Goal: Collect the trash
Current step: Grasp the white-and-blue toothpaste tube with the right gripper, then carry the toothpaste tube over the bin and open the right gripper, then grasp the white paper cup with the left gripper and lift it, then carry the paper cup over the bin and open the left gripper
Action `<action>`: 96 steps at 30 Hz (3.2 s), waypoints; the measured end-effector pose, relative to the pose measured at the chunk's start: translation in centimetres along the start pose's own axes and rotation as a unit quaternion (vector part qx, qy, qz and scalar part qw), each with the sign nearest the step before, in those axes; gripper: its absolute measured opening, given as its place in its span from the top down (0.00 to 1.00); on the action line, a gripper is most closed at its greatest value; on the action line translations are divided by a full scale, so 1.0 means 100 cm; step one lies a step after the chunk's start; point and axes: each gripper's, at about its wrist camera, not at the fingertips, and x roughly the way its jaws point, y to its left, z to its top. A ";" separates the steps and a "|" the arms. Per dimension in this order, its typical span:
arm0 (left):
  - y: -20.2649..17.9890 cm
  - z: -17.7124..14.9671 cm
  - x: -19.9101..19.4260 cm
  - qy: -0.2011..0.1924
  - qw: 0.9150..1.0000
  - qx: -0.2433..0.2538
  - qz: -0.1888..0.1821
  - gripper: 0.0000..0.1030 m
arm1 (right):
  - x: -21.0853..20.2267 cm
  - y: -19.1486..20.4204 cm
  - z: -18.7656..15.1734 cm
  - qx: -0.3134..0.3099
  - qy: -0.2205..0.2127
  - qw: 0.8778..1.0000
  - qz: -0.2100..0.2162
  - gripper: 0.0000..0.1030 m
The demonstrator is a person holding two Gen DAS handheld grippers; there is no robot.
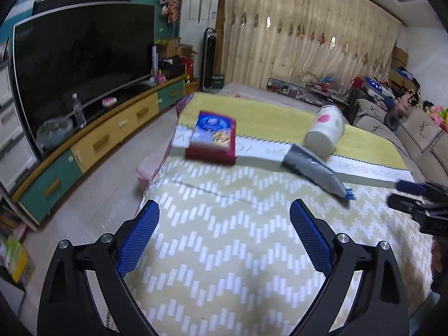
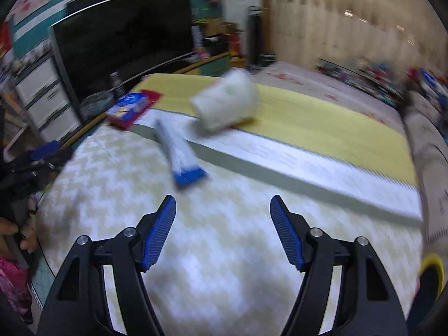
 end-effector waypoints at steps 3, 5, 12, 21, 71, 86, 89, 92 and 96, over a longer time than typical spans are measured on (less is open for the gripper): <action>-0.010 -0.003 0.008 0.015 1.000 0.000 -0.009 0.10 | 0.030 0.016 0.021 -0.026 0.020 0.999 0.014 0.36; -0.014 -0.005 0.015 0.025 1.000 0.008 -0.016 0.10 | 0.046 0.020 0.031 -0.033 0.032 0.999 0.009 0.36; -0.024 -0.003 0.014 0.028 0.999 0.005 -0.037 0.10 | 0.085 0.026 0.046 -0.031 0.066 0.997 0.011 0.44; -0.033 -0.005 0.012 0.032 0.998 0.017 -0.044 0.08 | 0.049 0.018 0.032 -0.005 0.037 0.999 0.009 0.67; -0.164 0.085 0.048 0.026 0.978 0.187 -0.087 0.08 | -0.158 -0.197 -0.183 0.329 -0.133 0.860 -0.367 0.37; -0.201 0.130 0.167 0.116 0.970 0.202 -0.076 0.12 | -0.157 -0.199 -0.182 0.330 -0.132 0.862 -0.363 0.35; -0.208 0.130 0.175 0.125 0.966 0.211 -0.080 0.18 | -0.157 -0.199 -0.183 0.331 -0.132 0.862 -0.361 0.35; -0.218 0.127 0.184 0.136 0.963 0.220 -0.080 0.29 | -0.158 -0.199 -0.183 0.330 -0.134 0.862 -0.360 0.35; -0.224 0.126 0.185 0.138 0.962 0.221 -0.080 0.38 | -0.158 -0.200 -0.184 0.330 -0.137 0.863 -0.356 0.35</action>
